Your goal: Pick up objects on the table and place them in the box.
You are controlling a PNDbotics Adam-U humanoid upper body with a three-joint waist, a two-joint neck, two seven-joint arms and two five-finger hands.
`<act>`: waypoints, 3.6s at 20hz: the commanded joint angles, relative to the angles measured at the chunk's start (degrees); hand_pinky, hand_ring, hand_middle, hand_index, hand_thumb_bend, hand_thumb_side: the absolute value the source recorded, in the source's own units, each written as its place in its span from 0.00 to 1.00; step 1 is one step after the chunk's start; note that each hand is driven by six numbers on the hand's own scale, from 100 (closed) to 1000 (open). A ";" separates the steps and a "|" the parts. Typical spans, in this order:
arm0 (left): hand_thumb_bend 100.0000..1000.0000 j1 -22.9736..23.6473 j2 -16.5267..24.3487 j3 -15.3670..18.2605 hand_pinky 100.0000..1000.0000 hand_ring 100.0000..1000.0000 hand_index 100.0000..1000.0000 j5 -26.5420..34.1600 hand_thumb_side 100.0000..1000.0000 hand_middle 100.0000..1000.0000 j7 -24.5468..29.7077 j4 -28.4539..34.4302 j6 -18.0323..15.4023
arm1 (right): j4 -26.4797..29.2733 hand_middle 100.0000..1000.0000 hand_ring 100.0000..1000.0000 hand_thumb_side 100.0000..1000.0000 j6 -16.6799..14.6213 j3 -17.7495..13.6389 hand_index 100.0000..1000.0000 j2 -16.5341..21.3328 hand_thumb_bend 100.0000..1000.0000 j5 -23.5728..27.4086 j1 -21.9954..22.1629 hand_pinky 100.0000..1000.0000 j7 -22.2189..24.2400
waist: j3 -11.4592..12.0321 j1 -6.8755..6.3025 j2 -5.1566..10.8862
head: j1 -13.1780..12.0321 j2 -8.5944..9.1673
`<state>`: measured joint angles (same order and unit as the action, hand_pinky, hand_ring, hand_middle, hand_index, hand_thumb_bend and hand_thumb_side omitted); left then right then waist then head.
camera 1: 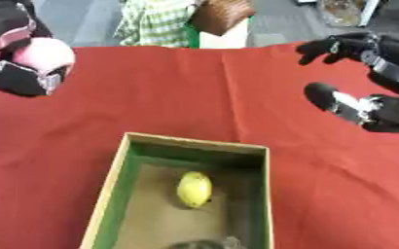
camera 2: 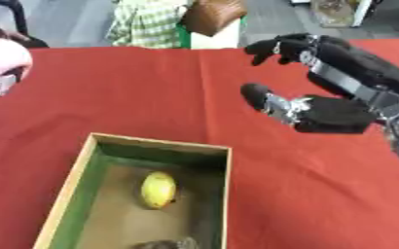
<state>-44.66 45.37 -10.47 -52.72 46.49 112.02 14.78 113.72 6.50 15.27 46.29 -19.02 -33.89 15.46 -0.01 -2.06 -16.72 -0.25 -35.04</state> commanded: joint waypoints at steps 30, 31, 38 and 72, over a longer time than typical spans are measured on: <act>0.00 -4.20 -3.21 -18.65 0.00 0.21 0.26 16.83 0.22 0.23 -7.69 2.57 -7.91 | 0.87 0.66 0.83 1.00 7.99 -9.58 0.86 -0.88 0.00 13.72 7.55 0.77 -26.48 | -0.41 -0.36 1.25 | -0.97 -0.65; 0.00 -3.97 -3.39 -19.11 0.00 0.21 0.28 17.15 0.22 0.23 -7.56 2.57 -7.57 | 0.87 0.66 0.83 1.00 7.97 -9.63 0.86 -0.93 0.00 13.85 7.55 0.77 -26.68 | -0.43 -0.34 1.26 | -0.91 -0.67; 0.00 -0.92 -6.05 -21.24 0.04 0.26 0.38 21.72 0.20 0.28 -4.53 2.57 -1.93 | 0.87 0.66 0.83 1.00 7.73 -10.01 0.86 -1.22 0.00 14.49 7.58 0.78 -27.59 | -0.67 -0.16 1.28 | -0.43 -0.97; 0.61 1.66 -8.44 -25.50 0.45 0.76 0.98 8.59 0.94 0.81 5.48 2.57 -8.25 | 0.87 0.65 0.83 1.00 8.04 -10.89 0.86 -2.05 0.00 15.68 8.15 0.78 -29.00 | -0.79 -0.30 1.91 | 1.56 -3.23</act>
<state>-42.34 35.83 -37.02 -43.45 51.99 113.80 7.19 113.72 14.63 5.28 43.08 -3.61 -25.19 -13.23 -0.82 -2.57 -16.15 1.54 -38.26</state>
